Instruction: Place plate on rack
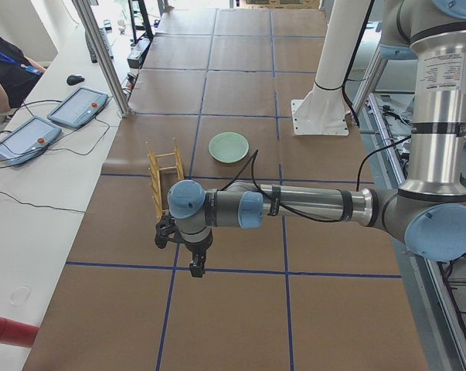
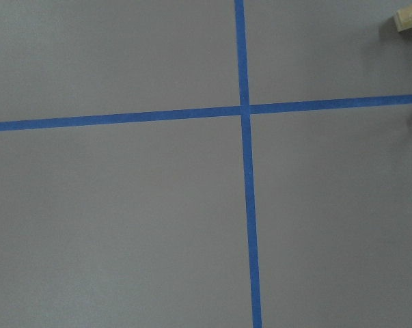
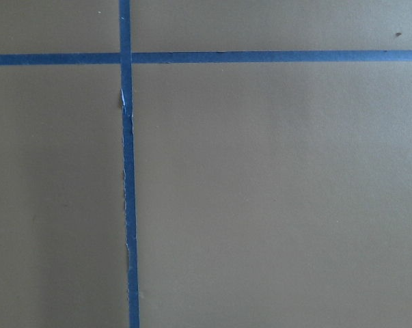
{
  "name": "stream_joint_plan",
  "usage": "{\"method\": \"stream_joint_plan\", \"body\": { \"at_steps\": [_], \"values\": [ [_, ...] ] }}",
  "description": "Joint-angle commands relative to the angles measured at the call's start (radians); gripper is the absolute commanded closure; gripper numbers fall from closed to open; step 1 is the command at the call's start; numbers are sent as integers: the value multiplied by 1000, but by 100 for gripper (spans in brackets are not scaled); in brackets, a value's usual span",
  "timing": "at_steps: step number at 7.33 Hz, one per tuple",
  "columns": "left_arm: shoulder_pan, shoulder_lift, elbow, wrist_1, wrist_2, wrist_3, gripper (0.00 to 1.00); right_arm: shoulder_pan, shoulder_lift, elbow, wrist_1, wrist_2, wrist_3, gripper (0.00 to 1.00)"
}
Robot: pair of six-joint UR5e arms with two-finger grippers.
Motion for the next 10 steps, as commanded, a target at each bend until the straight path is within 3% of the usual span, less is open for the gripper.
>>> {"method": "stream_joint_plan", "body": {
  "at_steps": [1, 4, 8, 10],
  "values": [
    [-1, 1, -3, 0, 1, 1, 0, 0, 0, -1, 0, 0, -2, 0],
    [-1, -41, -47, 20, 0, -15, 0, 0, 0, -1, -2, 0, 0, 0],
    [29, -75, -349, 167, 9, -276, 0, 0, 0, 1, 0, 0, 0, 0],
    [188, -78, -489, 190, 11, -513, 0, 0, 0, 1, 0, 0, 0, 0]
  ]
}}
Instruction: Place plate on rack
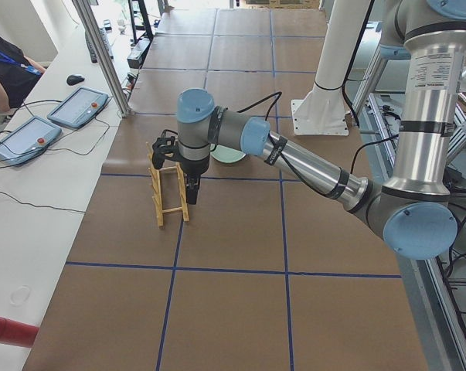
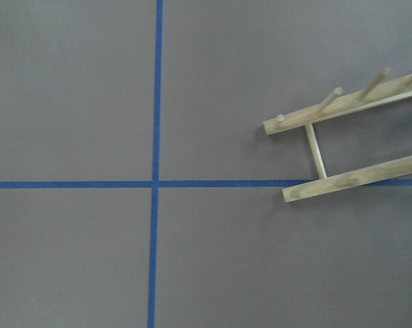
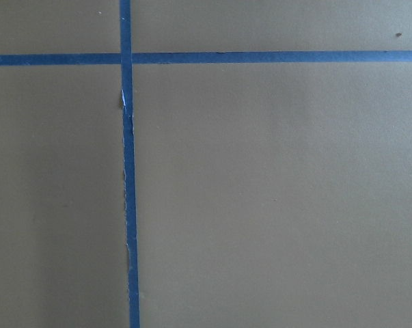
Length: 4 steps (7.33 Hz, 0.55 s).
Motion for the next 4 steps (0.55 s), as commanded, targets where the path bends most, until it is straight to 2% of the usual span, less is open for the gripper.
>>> {"method": "stream_joint_plan", "body": {
  "at_steps": [1, 2, 4],
  "values": [
    [174, -64, -95, 16, 7, -301, 0, 0, 0, 0, 1, 0, 1, 0],
    [281, -131, -101, 16, 17, -432, 0, 0, 0, 0, 1, 0, 1, 0],
    [479, -269, -88, 21, 99, -752, 0, 0, 0, -1, 1, 0, 1, 0]
  ]
}}
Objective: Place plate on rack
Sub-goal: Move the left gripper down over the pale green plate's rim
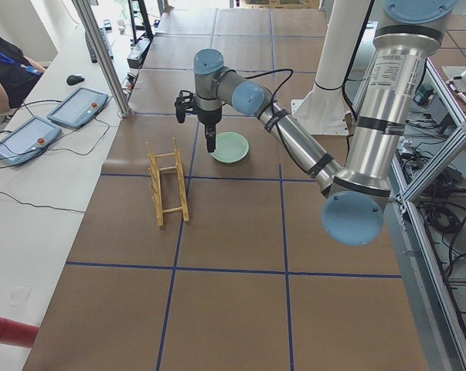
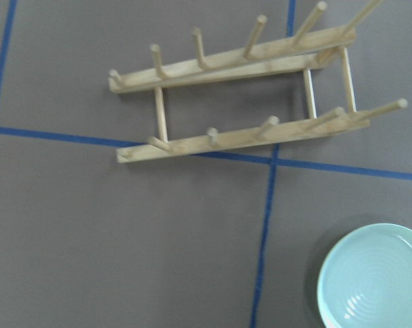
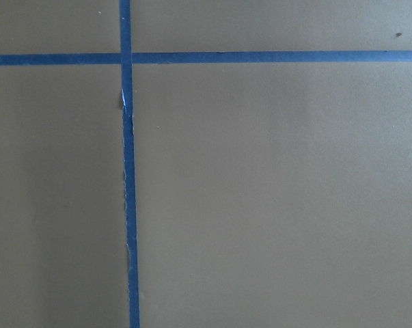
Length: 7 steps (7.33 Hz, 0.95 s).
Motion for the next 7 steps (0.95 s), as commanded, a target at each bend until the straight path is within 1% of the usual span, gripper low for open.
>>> {"method": "stream_joint_plan", "body": {
  "at_steps": [1, 2, 3, 4, 5, 6, 7],
  "values": [
    [170, -162, 46, 8, 46, -261, 0, 0, 0, 0, 0, 0, 0, 0],
    [277, -225, 108, 30, 71, -326, 0, 0, 0, -1, 0, 0, 0, 0],
    [351, -277, 151, 34, 189, -375, 0, 0, 0, 0, 0, 0, 0, 0],
    [429, -292, 190, 34, 242, -394, 0, 0, 0, 0, 0, 0, 0, 0],
    [467, -312, 240, 29, 275, -399, 0, 0, 0, -1, 0, 0, 0, 0],
    [497, -351, 312, 25, 302, -437, 0, 0, 0, 0, -2, 0, -1, 0],
    [502, -391, 390, 2, 309, -446, 0, 0, 0, -1, 0, 0, 0, 0]
  ]
}}
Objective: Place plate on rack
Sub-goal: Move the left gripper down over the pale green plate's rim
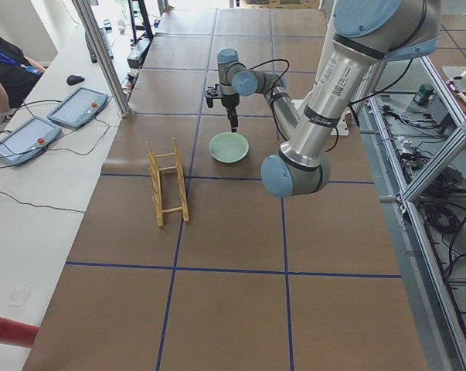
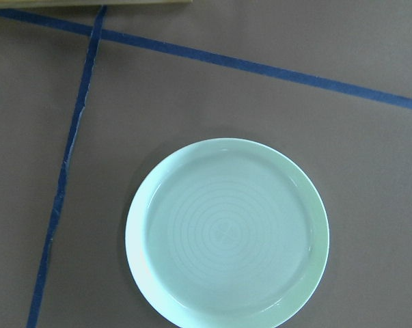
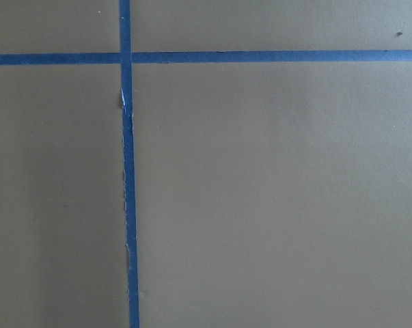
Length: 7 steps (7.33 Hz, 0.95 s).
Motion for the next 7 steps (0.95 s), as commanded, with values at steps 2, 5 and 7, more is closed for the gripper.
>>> {"method": "stream_joint_plan", "body": {
  "at_steps": [2, 5, 7],
  "values": [
    [56, -45, 157, -111, 71, -29, 0, 0, 0, 1, -1, 0, 1, 0],
    [59, -48, 301, -303, 87, -64, 0, 0, 0, 1, 1, 0, -1, 0],
    [59, -50, 306, -309, 113, -63, 3, 0, 0, 1, -1, 0, -1, 0]
  ]
}}
